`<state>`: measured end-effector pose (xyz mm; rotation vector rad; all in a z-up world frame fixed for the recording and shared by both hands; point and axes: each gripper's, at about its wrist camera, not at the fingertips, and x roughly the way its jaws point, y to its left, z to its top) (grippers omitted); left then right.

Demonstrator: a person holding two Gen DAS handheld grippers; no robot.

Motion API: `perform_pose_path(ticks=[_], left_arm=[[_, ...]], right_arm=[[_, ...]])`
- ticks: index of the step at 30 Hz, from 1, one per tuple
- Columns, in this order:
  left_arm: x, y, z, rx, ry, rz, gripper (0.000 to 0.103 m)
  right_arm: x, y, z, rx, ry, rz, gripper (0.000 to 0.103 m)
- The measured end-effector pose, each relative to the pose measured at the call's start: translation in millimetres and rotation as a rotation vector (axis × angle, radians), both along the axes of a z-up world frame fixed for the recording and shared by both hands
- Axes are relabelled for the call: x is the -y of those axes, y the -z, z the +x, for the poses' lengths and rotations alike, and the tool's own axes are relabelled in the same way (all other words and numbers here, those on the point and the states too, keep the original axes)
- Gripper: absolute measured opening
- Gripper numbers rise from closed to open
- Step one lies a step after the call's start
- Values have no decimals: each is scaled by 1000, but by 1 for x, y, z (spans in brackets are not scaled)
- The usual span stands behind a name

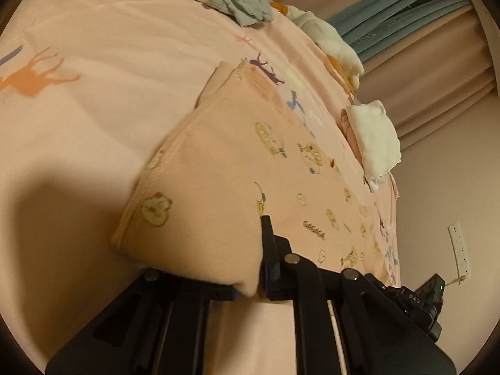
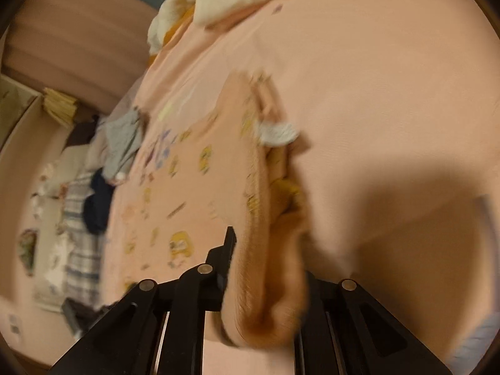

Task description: Fold small clothes

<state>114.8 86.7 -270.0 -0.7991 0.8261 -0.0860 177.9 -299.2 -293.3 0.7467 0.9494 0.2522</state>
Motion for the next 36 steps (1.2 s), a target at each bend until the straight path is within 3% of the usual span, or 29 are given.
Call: perform_pose_path(ticks=[6, 10, 16, 27, 33, 36], left_arm=[[6, -13, -12, 46, 13, 229, 16], [-8, -3, -15, 41, 11, 174, 16], [-8, -5, -21, 43, 10, 223, 17], [-14, -4, -24, 23, 18, 187, 17], [-23, -2, -24, 8, 12, 108, 20], [-26, 0, -23, 15, 2, 55, 22]], right_arm=[[-1, 3, -9, 17, -2, -51, 10], [1, 4, -16, 23, 7, -71, 10], [14, 13, -24, 31, 12, 3, 10], [25, 17, -36, 44, 47, 45, 9], [36, 20, -44, 27, 97, 99, 9], [31, 9, -50, 16, 120, 31, 12]])
